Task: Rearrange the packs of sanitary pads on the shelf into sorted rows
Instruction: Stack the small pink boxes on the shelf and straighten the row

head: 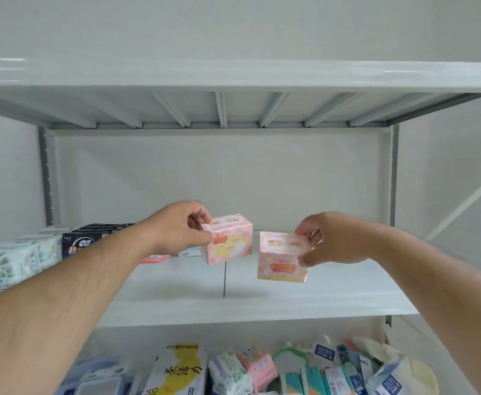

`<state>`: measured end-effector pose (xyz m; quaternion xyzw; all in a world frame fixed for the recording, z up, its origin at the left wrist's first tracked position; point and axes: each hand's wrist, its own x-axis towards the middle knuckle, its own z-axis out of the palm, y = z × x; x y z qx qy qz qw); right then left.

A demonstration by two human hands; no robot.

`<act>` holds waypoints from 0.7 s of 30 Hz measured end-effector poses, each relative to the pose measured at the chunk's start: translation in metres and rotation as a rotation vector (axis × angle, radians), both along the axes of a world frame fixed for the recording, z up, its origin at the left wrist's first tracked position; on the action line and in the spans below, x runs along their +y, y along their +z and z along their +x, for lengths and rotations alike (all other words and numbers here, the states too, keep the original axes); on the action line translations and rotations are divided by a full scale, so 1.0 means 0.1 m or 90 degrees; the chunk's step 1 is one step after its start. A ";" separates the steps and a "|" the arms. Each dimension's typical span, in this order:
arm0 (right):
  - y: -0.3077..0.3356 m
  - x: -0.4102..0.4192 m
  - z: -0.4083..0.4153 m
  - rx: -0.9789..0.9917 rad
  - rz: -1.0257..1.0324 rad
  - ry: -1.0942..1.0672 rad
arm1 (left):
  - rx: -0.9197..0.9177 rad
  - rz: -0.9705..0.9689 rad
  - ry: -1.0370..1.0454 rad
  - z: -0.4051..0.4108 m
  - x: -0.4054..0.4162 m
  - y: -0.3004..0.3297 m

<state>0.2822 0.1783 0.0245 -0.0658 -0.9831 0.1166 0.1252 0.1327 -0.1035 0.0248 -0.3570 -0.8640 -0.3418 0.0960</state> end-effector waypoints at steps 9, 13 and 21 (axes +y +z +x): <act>-0.10 0.52 -0.52 -0.025 -0.014 -0.016 | 0.005 -0.044 -0.001 -0.76 0.63 0.08; -0.12 0.64 -0.72 -0.019 -0.028 -0.027 | 0.014 -0.107 -0.005 -1.12 0.85 0.16; -0.07 0.79 -1.28 -0.024 -0.023 -0.046 | 0.044 -0.232 -0.041 -1.86 1.25 0.18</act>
